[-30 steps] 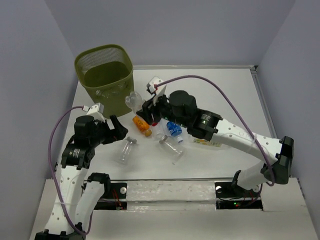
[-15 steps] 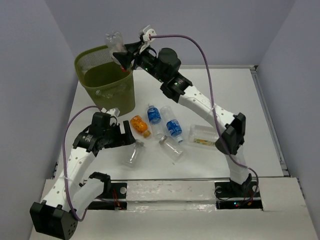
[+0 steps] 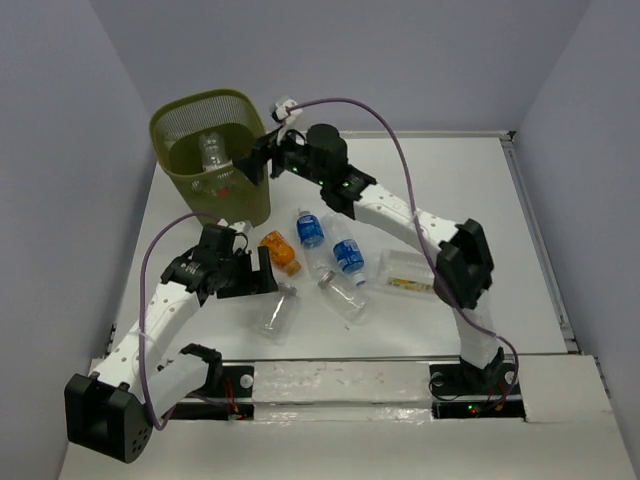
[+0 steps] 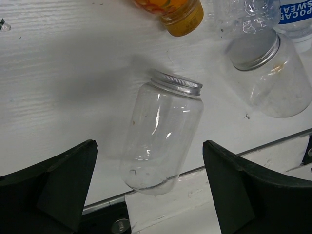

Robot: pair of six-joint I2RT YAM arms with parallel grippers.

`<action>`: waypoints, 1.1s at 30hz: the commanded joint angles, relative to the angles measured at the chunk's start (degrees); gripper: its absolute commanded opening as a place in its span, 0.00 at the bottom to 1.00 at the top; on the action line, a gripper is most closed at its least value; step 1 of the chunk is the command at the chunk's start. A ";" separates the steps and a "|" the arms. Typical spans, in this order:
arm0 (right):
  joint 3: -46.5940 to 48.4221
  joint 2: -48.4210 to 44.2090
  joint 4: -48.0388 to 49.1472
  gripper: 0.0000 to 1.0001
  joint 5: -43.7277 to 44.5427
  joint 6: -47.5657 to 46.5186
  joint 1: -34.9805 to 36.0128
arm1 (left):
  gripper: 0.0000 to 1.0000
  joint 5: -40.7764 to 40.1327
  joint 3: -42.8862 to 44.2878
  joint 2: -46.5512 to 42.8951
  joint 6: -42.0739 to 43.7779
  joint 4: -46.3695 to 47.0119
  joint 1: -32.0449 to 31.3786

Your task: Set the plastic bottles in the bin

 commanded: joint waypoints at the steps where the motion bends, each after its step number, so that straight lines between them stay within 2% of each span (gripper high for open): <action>1: -26.88 -26.19 15.70 0.88 -4.78 3.21 -0.07 | 0.99 0.87 -0.13 1.72 0.91 2.93 -0.94; 5: -42.79 -34.50 20.84 0.87 -4.35 8.32 -0.07 | 0.99 3.77 0.31 5.77 1.27 3.55 -1.91; 10: -50.63 -37.94 18.92 0.87 -2.24 10.17 -0.07 | 0.99 6.06 0.05 8.49 1.71 2.93 -5.16; 16: -57.66 -41.54 18.38 0.89 -1.27 12.46 -0.07 | 0.99 4.92 -1.88 11.56 0.65 3.20 -7.89; 22: -62.32 -43.83 11.19 0.91 0.31 13.42 -0.07 | 0.99 3.08 -1.88 16.13 0.30 2.32 -11.48; 26: -66.53 -47.16 1.45 0.92 1.88 13.52 -0.07 | 0.98 2.46 -0.39 20.70 0.83 1.18 -12.99; 29: -68.65 -49.10 -6.03 0.92 4.61 12.64 0.45 | 0.88 2.90 -0.30 21.32 1.00 1.61 -13.34; 30: -69.87 -49.97 -9.27 0.92 6.88 12.20 1.07 | 0.78 2.99 0.31 21.24 1.18 1.44 -13.34; 33: -72.59 -50.60 -12.81 0.92 9.79 11.93 1.77 | 0.61 1.50 1.89 18.96 1.01 1.35 -13.43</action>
